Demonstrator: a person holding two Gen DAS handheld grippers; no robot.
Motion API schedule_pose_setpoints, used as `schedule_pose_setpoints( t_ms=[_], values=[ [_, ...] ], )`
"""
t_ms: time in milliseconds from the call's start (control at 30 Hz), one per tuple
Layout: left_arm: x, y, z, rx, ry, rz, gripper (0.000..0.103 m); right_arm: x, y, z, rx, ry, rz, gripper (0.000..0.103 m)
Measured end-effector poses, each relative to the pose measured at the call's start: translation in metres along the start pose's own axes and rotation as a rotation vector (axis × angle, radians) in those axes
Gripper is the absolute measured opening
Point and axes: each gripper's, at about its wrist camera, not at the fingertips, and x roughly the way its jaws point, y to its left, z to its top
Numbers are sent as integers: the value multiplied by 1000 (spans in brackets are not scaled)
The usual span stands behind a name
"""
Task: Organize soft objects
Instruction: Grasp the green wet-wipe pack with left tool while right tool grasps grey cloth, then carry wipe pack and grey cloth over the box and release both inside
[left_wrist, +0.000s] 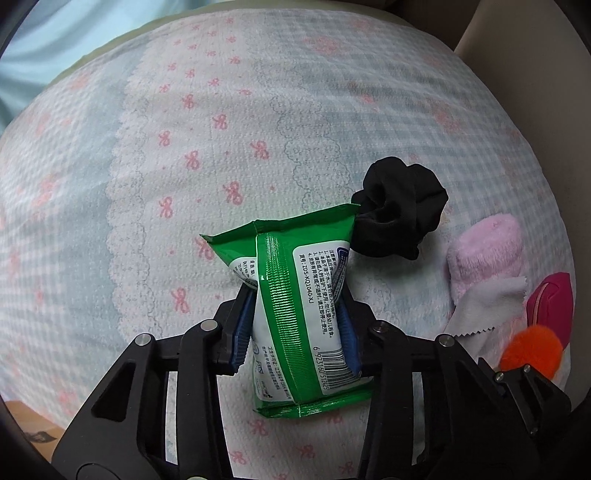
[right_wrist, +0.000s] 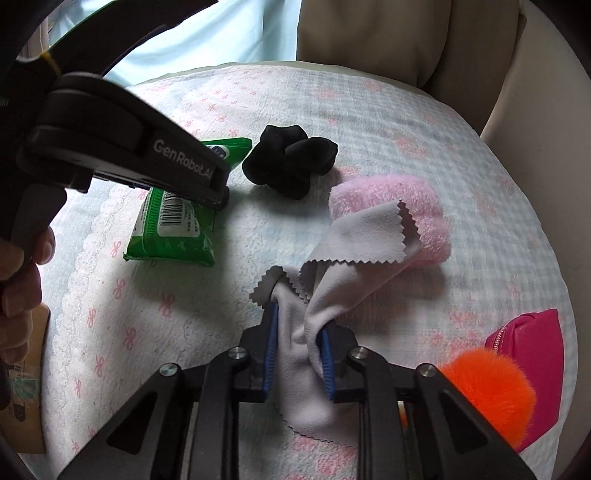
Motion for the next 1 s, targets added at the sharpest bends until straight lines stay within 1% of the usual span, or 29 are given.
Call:
schedule_pose_setpoints(
  t_ms=[67, 167, 400, 567, 667, 800, 1000],
  values=[
    [-3, 1, -2, -2, -4, -3, 35, 1, -5, 2, 21, 6, 8, 10],
    [-9, 2, -3, -3, -12, -4, 34, -2, -10, 3, 39, 3, 13, 7],
    [-25, 4, -6, -19, -39, -17, 33, -24, -15, 6, 65, -33, 1, 6],
    [-46, 1, -8, -19, -63, -27, 33, -53, -15, 10, 78, -79, -12, 6],
    [-66, 0, -10, -22, -84, -32, 33, -74, -19, 16, 81, -107, -15, 6],
    [-102, -3, -13, -36, -121, -40, 33, -115, -24, 25, 85, -149, -16, 6],
    [-181, -9, -24, -49, -199, -39, 33, -194, -25, 39, 71, -209, -24, 6]
  ],
)
